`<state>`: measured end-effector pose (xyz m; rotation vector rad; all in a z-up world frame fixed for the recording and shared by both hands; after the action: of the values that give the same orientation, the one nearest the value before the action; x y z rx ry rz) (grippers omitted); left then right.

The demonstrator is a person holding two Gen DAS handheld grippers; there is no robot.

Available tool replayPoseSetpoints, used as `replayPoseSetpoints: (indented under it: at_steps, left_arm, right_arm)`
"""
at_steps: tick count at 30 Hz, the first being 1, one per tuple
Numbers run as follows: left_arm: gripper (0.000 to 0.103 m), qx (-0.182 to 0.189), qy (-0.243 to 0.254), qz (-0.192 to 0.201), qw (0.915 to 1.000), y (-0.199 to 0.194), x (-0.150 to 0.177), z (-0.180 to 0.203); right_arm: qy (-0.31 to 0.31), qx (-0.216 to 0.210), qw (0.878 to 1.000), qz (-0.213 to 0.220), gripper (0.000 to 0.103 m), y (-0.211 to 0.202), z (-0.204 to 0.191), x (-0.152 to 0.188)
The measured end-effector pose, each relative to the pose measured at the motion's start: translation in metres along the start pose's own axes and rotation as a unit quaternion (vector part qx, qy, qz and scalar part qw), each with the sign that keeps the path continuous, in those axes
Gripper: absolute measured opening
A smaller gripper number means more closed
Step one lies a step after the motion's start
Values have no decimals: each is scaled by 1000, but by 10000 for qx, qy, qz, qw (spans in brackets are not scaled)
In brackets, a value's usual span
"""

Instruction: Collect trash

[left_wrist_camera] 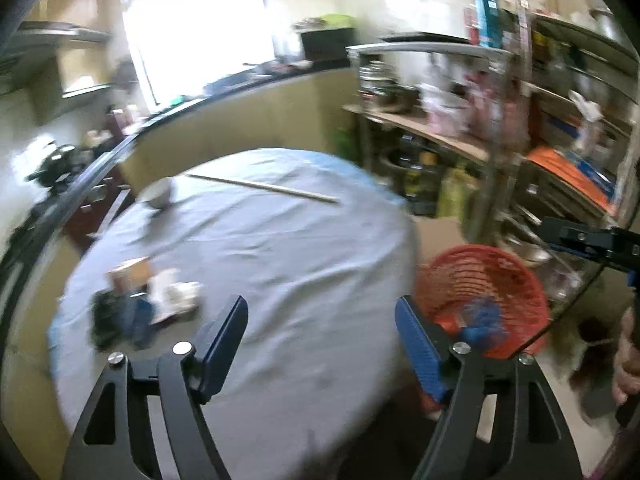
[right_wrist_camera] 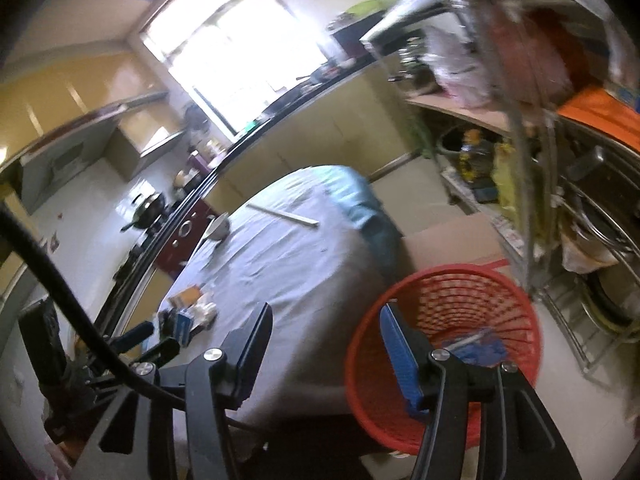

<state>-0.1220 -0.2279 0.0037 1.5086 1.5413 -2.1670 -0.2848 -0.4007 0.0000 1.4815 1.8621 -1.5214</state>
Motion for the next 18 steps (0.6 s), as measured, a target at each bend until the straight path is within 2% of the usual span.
replayPoseSetpoints:
  at_steps: [6, 11, 18]
  left_arm:
    - [79, -716, -332, 267, 9965, -29, 5, -73]
    - [80, -1248, -536, 570, 9891, -57, 9, -126]
    - [82, -1491, -939, 780, 9813, -89, 15, -173]
  right_arm:
    - [-448, -247, 9986, -89, 60, 20, -73, -2]
    - [-914, -463, 9946, -156, 60, 30, -132, 1]
    - [-1557, -707, 9851, -193, 60, 29, -203, 10]
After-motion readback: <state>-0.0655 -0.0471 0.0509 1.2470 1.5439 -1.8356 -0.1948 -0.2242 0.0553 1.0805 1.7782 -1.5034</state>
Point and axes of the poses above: each gripper's, at about its wrist camera, not at the fingertips, and y roughly the way its jaws point, z to its right, x to its underside, the point moved 8 cm from there along y, roughly the way its jaws point, and after that the axes turned 13 degrees about -y, right-handed, at the moved point
